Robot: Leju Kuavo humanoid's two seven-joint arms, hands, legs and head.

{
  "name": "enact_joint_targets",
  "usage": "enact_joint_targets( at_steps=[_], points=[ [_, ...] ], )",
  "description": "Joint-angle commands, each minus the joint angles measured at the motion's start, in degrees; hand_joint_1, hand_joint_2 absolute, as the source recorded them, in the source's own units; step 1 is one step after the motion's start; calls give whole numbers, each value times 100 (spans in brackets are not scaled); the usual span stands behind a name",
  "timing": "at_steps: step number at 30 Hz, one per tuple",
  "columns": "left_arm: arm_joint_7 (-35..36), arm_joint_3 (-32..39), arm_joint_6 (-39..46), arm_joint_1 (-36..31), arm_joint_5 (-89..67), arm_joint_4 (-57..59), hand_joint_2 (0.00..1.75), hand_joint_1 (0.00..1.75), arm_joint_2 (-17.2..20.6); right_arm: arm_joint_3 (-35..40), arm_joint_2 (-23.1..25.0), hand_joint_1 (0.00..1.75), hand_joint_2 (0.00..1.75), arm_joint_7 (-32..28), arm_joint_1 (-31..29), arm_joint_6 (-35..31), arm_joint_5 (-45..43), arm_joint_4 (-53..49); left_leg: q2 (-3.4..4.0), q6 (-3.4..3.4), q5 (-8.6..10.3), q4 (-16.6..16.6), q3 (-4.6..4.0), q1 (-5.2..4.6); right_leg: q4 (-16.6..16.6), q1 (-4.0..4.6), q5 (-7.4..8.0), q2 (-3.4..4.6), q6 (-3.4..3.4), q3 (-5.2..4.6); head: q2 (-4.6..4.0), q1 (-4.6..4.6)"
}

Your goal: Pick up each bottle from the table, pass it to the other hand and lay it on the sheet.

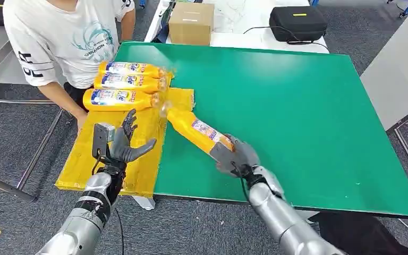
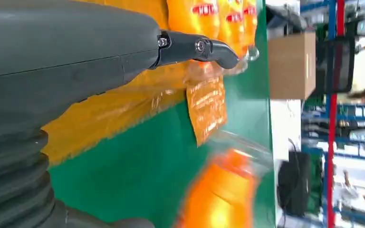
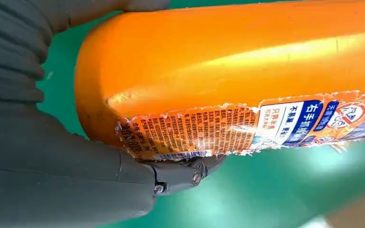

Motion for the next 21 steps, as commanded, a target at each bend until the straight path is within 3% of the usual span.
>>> enact_joint_targets(
  at_steps=[1,6,13,21],
  points=[
    [79,-104,161,-181,38,44,175,0,-12,-335,386,175,175,-85,691,-336,-80,-957,-2,-4,-6,-2,9,2,-2,3,-7,-2,-5,9,0,0],
    [157,-43,44,-179,251,51,175,0,-27,-437,482,175,175,-298,730,-513,-161,-972,-1,-3,-5,-1,1,-1,-1,-2,-8,-1,-5,3,0,0],
    [646,-399,-1378,-69,1206,-137,175,0,-27,-101,557,175,175,-522,404,-478,0,-386,5,-7,-17,1,25,0,2,0,-18,4,-10,25,0,0],
    [959,-994,-2158,114,1879,-771,175,0,24,320,700,175,175,-709,152,-444,322,144,7,-4,-9,-1,10,-1,0,-1,-9,7,-5,10,0,0]
  ],
)
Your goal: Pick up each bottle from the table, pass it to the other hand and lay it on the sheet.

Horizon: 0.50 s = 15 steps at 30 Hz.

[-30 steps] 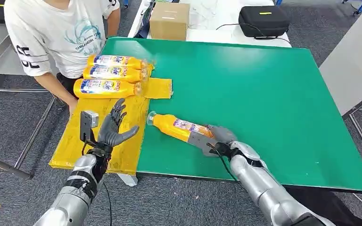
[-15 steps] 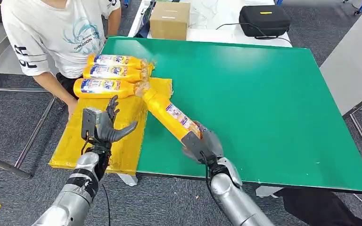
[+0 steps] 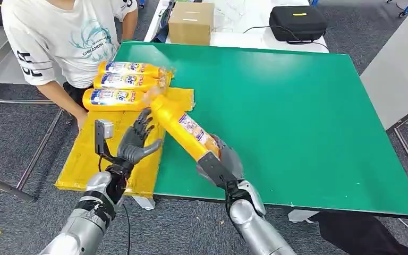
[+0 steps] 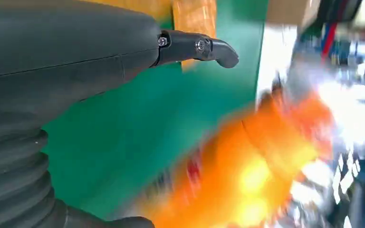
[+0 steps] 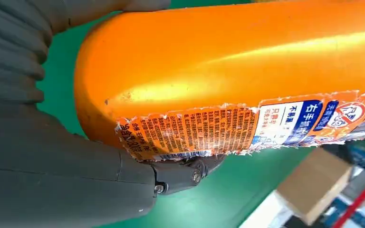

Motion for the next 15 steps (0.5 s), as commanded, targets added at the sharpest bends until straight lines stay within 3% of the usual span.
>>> enact_joint_targets(
  at_steps=[1,15],
  points=[
    [242,-749,-384,54,446,-569,175,0,126,568,112,175,175,-96,-530,89,238,910,11,-6,-18,3,35,4,3,4,-15,10,-9,32,0,0],
    [307,-1029,-310,119,654,-750,175,0,166,1410,354,175,175,204,-684,178,1001,1502,7,-5,-10,-4,23,2,-3,2,-8,7,-7,20,0,2]
  ],
)
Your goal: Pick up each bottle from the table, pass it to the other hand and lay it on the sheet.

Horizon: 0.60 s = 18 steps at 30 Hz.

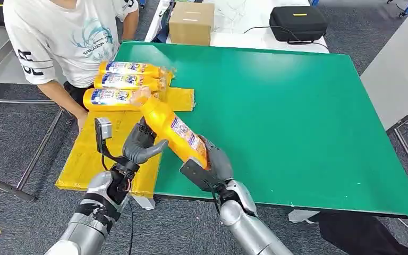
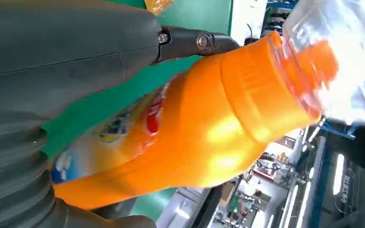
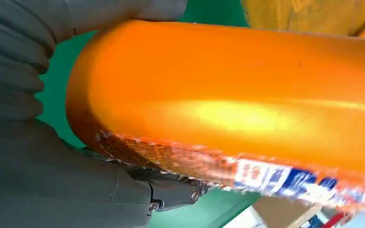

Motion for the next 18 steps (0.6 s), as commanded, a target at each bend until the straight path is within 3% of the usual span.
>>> enact_joint_targets(
  at_steps=[1,9,10,11,13,14,18],
  points=[
    [83,-412,2,-163,46,140,175,0,143,940,171,175,175,153,-420,-32,524,930,12,-8,-19,-1,39,4,1,5,-16,12,-11,34,0,2],
    [71,-402,-21,-150,82,177,175,2,167,1052,169,175,175,179,-450,55,549,902,0,-4,-7,-3,21,3,-2,3,-8,-1,-6,19,0,0],
    [71,-402,-21,-150,82,177,175,127,167,1052,169,175,175,179,-450,55,549,902,-2,-6,-13,1,31,5,0,5,-15,-3,-8,30,0,0],
    [7,-335,-31,-77,135,68,175,175,151,975,165,154,175,200,-429,-4,465,836,-4,-6,-11,-1,28,5,0,5,-13,-4,-8,27,0,0],
    [7,-335,-31,-77,135,68,175,175,151,975,165,154,175,200,-429,-4,465,836,0,-4,-6,-2,15,4,-3,3,-6,-1,-5,14,0,0],
    [14,-272,3,17,184,-77,175,175,129,925,144,0,175,276,-406,-129,475,760,1,-6,-13,-1,28,5,-1,5,-13,1,-8,26,0,0],
    [78,-81,98,106,359,-221,175,175,118,564,110,0,175,193,-285,-157,74,506,3,-5,-9,-3,21,2,-2,2,-9,3,-7,19,0,0]
  ],
)
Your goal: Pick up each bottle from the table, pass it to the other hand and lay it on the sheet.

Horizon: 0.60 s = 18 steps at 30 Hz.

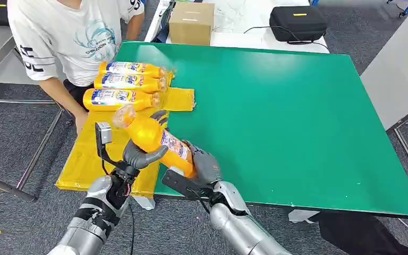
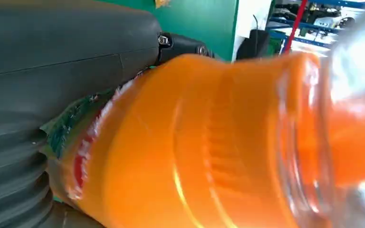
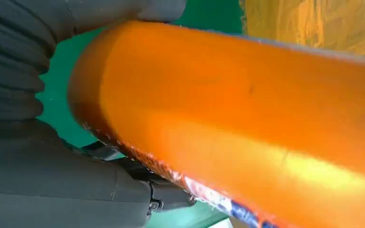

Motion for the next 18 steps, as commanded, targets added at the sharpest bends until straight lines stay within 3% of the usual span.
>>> enact_joint_targets(
  at_steps=[1,10,17,18],
  points=[
    [75,79,188,-45,183,-155,175,175,59,-55,-62,0,175,-72,-37,-73,-379,6,2,-3,-4,-4,11,2,-3,2,-3,2,-4,10,0,0],
    [13,394,393,40,273,-371,175,175,75,-495,-125,0,175,-273,162,-119,-871,-454,0,-3,-5,-3,15,2,-3,2,-6,-1,-5,13,0,0],
    [-485,489,1307,-204,-689,-265,175,175,291,-970,-210,0,175,-674,508,-322,-1449,-1320,-4,-6,-12,-1,26,4,1,4,-14,-5,-9,25,0,0],
    [-755,429,1877,-293,-1267,-183,175,175,353,-1051,-201,0,175,-785,564,-371,-1584,-1458,-3,-5,-9,0,20,4,1,4,-11,-3,-8,19,0,0]
  ],
)
